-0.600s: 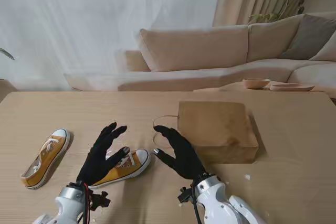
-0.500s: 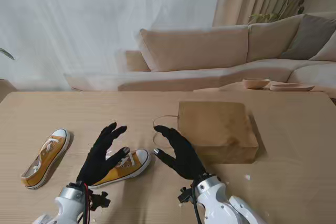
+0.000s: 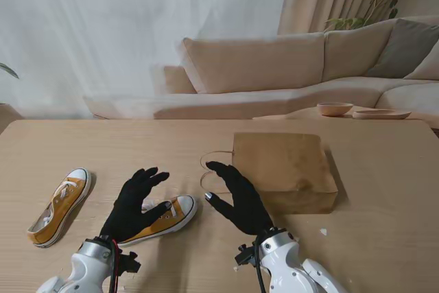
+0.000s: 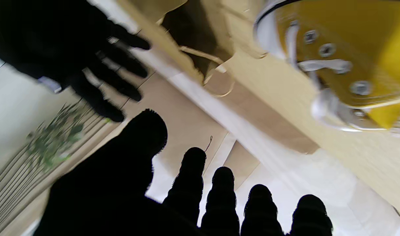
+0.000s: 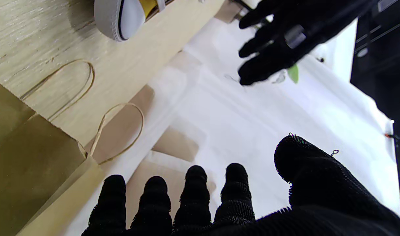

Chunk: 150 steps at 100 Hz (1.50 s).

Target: Bag the shoes

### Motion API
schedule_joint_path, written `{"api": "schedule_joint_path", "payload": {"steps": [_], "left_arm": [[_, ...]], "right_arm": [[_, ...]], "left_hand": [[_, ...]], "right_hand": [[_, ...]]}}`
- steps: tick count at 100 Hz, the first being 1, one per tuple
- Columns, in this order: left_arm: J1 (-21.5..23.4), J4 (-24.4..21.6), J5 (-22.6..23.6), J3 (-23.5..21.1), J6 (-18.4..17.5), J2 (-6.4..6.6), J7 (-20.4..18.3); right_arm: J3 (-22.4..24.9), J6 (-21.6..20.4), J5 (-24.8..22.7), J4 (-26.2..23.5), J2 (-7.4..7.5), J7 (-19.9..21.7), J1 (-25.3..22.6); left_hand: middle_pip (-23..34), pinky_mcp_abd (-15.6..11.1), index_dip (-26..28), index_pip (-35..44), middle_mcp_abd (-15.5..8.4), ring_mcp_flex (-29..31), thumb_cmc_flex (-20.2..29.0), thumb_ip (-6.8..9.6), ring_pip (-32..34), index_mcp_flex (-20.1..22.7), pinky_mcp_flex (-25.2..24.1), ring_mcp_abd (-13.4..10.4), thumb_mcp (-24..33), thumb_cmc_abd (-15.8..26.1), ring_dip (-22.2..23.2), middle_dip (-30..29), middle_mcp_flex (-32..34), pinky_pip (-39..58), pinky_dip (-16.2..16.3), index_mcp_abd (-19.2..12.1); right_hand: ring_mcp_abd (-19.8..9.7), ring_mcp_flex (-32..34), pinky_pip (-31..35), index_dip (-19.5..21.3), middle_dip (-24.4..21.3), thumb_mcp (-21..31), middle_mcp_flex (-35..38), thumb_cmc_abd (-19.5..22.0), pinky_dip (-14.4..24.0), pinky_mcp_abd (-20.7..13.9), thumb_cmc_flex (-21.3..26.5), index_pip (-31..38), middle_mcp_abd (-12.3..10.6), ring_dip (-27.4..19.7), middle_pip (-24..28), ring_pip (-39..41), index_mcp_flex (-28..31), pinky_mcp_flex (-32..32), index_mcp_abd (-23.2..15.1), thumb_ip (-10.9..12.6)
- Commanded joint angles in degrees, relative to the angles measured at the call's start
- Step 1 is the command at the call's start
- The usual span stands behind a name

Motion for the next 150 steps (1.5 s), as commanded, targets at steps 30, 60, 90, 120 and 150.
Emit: {"api": "schedule_joint_path", "payload": {"steps": [30, 60, 90, 120, 150], "left_arm": [[-3.35, -2.21, 9.50, -9.00, 3.75, 4.20, -18.54], [-5.37, 1.31, 12.43, -15.17, -2.46, 6.49, -30.54], [-6.59, 5.76, 15.63, -14.35, -4.76, 7.19, -32.46], [-6.47, 7.95, 19.05, -12.67, -5.26, 6.71, -27.55], [-8.05, 9.33, 19.71, -9.09, -1.85, 6.68, -27.00]], "right_arm": [[1.92, -0.69, 0.59, -1.97, -0.65, -0.47, -2.45], [1.96, -0.36, 0.33, -2.63, -0.69, -0.86, -2.91], [2.03, -0.52, -0.71, -3.50, -0.84, -2.43, -4.21], [2.00, -0.65, -0.80, -3.59, -0.89, -2.73, -4.41], [2.24, -0.67, -0.71, -3.79, -0.92, -2.88, -4.63]], "left_hand": [[4.08, 0.41, 1.93, 1.77, 0.84, -0.81, 0.31, -0.74, 1.70, -0.43, -1.75, 0.88, 5.49, -3.64, 7.43, 2.32, 0.73, 5.39, 11.73, 1.55], [0.94, -1.01, 3.75, 0.65, -3.09, -0.51, 3.71, -0.17, 1.83, -4.62, -1.58, -0.41, 4.28, -4.29, 7.65, 3.05, -0.09, 5.85, 15.59, -1.95], [-0.53, -1.15, 5.09, 0.80, -6.75, -0.57, 0.84, -0.29, 2.23, -7.78, -1.97, -0.43, 8.40, -8.02, 9.60, 3.78, -0.14, 7.31, 19.55, -11.06], [0.87, -0.89, 6.03, 1.19, -7.21, -0.80, 2.41, -0.39, 3.19, -8.66, -2.48, 0.06, 8.84, -7.99, 12.73, 4.70, 0.35, 8.69, 23.55, -11.86], [0.83, -0.75, 6.09, 1.31, -7.39, -0.73, 2.49, -0.35, 3.13, -9.99, -2.48, 0.20, 10.35, -8.61, 13.48, 4.53, 0.41, 8.84, 24.70, -11.80]], "right_hand": [[-2.17, -0.92, -0.50, 0.67, 0.72, -0.06, -1.05, 0.22, 0.45, -1.14, -1.44, -0.40, -2.01, 0.55, 1.05, 1.10, 0.14, 0.13, -2.05, -2.10], [-2.11, -0.85, -0.33, 0.76, 0.84, -0.09, -1.05, 0.29, 0.56, -0.97, -1.34, -0.26, -2.01, 0.51, 1.37, 1.49, 0.38, 0.34, -2.00, -2.14], [-2.03, -0.74, -0.16, 0.85, 1.05, -0.13, -1.00, 0.18, 0.65, -0.77, -1.27, -0.04, -1.94, 0.50, 1.85, 1.91, 0.73, 0.61, -1.96, -2.17], [-2.01, -0.72, -0.07, 0.96, 1.19, -0.12, -0.98, 0.16, 0.69, -0.70, -1.18, 0.19, -1.97, 0.43, 2.17, 2.16, 0.93, 0.71, -2.02, -2.19], [-1.92, -0.61, 0.02, 1.13, 1.34, -0.14, -0.97, 0.13, 0.73, -0.62, -1.19, 0.45, -1.71, 0.39, 2.54, 2.44, 1.00, 0.86, -2.01, -2.21]]}}
